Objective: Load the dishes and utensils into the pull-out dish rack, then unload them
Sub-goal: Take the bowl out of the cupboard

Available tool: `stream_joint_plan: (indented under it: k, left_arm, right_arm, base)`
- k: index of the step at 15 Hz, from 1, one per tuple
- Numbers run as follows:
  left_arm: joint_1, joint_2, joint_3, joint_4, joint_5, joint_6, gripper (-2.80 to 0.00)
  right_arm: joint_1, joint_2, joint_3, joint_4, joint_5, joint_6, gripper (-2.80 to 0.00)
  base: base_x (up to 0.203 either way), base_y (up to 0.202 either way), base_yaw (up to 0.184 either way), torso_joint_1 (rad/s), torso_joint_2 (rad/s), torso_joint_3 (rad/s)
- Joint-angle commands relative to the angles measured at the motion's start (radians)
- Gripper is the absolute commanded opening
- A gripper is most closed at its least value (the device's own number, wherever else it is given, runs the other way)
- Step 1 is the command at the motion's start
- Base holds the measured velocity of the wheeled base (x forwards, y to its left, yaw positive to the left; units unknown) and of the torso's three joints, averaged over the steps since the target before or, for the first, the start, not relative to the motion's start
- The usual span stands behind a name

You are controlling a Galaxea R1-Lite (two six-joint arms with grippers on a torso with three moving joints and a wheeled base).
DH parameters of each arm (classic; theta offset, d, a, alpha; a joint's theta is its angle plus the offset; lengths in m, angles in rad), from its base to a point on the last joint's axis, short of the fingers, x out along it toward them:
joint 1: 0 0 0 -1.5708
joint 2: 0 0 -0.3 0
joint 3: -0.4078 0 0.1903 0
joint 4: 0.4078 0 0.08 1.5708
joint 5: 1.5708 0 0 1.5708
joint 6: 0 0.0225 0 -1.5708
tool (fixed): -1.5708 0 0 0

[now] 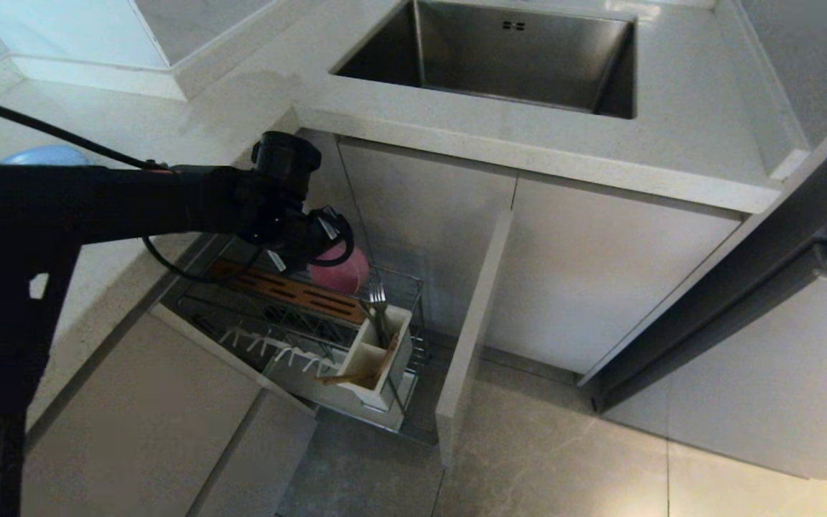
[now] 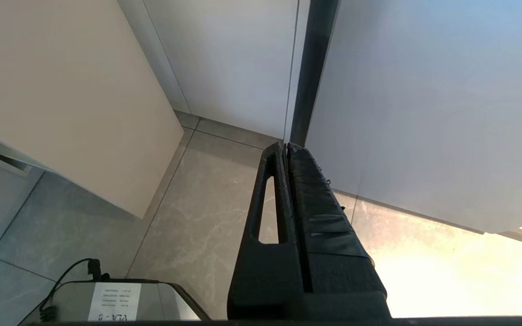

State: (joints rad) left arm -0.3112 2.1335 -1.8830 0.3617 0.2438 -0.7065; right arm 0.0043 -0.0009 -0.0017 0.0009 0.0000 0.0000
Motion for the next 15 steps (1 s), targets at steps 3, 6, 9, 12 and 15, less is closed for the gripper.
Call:
stream_joint_plan:
  k: [3, 6, 9, 12, 15]
  left_arm:
    - [0.006, 0.065, -0.052, -0.032, 0.001, 0.027, 0.0]
    - [0.006, 0.085, -0.057, -0.085, -0.006, 0.047, 0.0]
    - [0.006, 0.107, -0.057, -0.135, -0.011, 0.068, 0.0]
    - [0.006, 0.123, -0.057, -0.145, -0.011, 0.068, 0.0]
    - [0.014, 0.139, -0.062, -0.173, -0.011, 0.102, 0.0]
  right_arm:
    - [0.0, 0.001, 0.0, -0.001, 0.0, 0.0, -2.8]
    - [0.0, 0.001, 0.0, -0.001, 0.0, 0.0, -2.8]
    - [0.0, 0.001, 0.0, -0.001, 0.0, 0.0, -2.8]
    - [0.0, 0.001, 0.0, -0.001, 0.0, 0.0, -2.8]
    - [0.0, 0.001, 0.0, 0.0, 0.0, 0.0, -2.8]
  base:
    - [0.0, 0.0, 0.0, 0.0, 0.0, 0.0]
    - [0.0, 0.0, 0.0, 0.0, 0.0, 0.0]
    - [0.0, 0.0, 0.0, 0.0, 0.0, 0.0]
    - [0.0, 0.0, 0.0, 0.0, 0.0, 0.0]
    - [0.0, 0.0, 0.0, 0.0, 0.0, 0.0]
